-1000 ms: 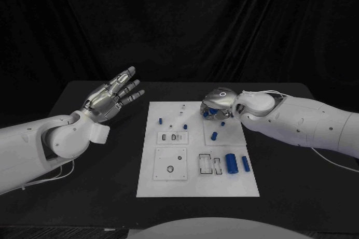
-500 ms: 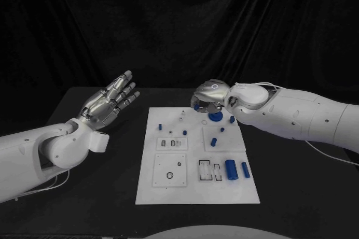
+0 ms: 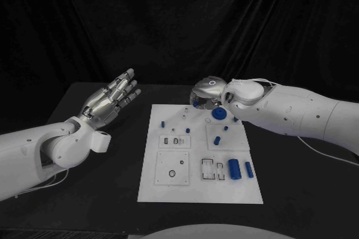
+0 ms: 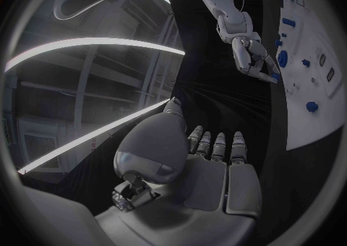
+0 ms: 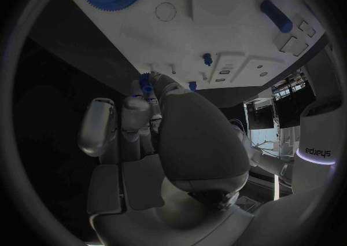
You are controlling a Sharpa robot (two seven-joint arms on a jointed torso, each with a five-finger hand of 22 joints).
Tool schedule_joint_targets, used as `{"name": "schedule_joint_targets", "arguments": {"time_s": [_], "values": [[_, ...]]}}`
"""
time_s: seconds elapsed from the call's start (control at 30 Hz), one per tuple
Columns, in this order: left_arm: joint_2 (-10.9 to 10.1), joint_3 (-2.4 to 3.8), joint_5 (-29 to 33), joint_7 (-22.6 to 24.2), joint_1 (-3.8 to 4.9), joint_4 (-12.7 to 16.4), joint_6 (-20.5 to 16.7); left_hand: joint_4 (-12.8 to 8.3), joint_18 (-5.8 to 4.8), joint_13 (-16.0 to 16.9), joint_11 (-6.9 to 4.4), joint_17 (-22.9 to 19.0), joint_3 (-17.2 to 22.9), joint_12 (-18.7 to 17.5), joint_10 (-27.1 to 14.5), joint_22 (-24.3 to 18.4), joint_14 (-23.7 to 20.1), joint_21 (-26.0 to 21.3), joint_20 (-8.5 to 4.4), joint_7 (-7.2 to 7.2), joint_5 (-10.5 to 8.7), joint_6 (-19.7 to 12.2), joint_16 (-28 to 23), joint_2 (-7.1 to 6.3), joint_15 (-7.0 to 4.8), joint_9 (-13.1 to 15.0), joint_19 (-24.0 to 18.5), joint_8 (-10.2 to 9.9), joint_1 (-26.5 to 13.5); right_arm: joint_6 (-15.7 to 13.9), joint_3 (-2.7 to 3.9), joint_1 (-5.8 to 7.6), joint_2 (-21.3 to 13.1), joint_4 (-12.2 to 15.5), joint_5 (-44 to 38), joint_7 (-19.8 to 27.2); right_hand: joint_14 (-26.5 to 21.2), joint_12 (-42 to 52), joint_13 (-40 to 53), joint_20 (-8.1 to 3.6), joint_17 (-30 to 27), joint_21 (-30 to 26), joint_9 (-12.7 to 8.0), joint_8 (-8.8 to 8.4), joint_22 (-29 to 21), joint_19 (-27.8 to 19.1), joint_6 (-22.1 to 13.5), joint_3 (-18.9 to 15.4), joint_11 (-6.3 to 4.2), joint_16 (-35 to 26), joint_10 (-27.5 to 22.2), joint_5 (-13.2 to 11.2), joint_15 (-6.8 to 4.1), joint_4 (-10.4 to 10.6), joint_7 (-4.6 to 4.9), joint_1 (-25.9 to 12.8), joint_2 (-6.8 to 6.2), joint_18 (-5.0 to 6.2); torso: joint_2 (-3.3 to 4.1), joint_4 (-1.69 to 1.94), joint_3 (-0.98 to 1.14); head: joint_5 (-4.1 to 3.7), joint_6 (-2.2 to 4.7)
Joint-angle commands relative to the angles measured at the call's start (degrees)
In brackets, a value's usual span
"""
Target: Assemble the parts on the task board
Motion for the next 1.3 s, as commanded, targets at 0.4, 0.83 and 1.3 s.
{"name": "schedule_joint_targets", "arguments": {"time_s": [0.4, 0.83, 1.3], "values": [[0.39, 0.05, -1.27, 0.48, 0.12, -0.17, 1.34, 0.04, 0.89, -0.01, 0.35, -0.05, 0.83, 0.35, -0.40, -0.05, -0.01, -0.34, 0.64, 0.86, 1.82, 0.57, -0.21, 0.86, 0.90, 0.07, 0.06, 0.01, 0.64, 2.20, 0.04, -0.34, 2.77, -3.48, 0.22, -0.91, -0.19, -0.82, 0.17, 0.01, -0.42, 0.12, 0.09, -0.79, 0.11, -0.23, -1.21, 1.20, -0.19, -0.08, -0.29, -0.37, -0.06, 0.13, 0.02, -0.56, -0.46, -0.97, 1.47, 1.71, -0.32, -1.09, 1.23], [0.72, 0.05, -1.28, -0.49, 0.12, -0.62, 2.67, 0.07, 0.89, 0.05, 0.77, -0.05, 1.69, 0.78, -0.40, -0.05, -0.01, -0.34, 1.85, 1.53, 4.96, 1.33, -0.21, 1.18, 1.99, 0.16, 0.06, 0.17, 1.67, 2.68, 0.04, -0.67, 3.50, -4.06, 0.22, -0.95, -0.30, -1.10, 0.19, 0.09, -0.09, 0.07, 0.09, -1.23, 0.22, -0.39, -1.91, 1.63, -0.18, 0.02, -0.34, -0.64, -0.01, 0.21, 0.02, -0.86, -0.63, -0.98, 1.61, 2.29, -0.44, -1.61, 1.09], [0.80, 0.05, -1.28, -1.55, 0.12, -0.93, 3.59, 0.11, 0.95, 0.07, 1.11, -0.05, 2.05, 0.98, -0.38, -0.05, -0.01, -0.34, 2.65, 1.89, 5.30, 1.55, -0.21, 1.26, 2.51, 0.19, 0.06, 0.23, 1.84, 3.73, 0.04, -0.80, 3.59, -4.27, 0.22, -1.83, -0.37, -1.47, 0.16, 0.15, 0.09, 0.08, 0.16, -1.40, 0.40, -0.48, -2.13, 1.97, -0.15, 0.08, -0.71, -0.86, 0.05, 0.19, -0.01, -1.02, -0.82, -1.01, 1.32, 2.19, -0.50, -1.15, 0.55]]}}
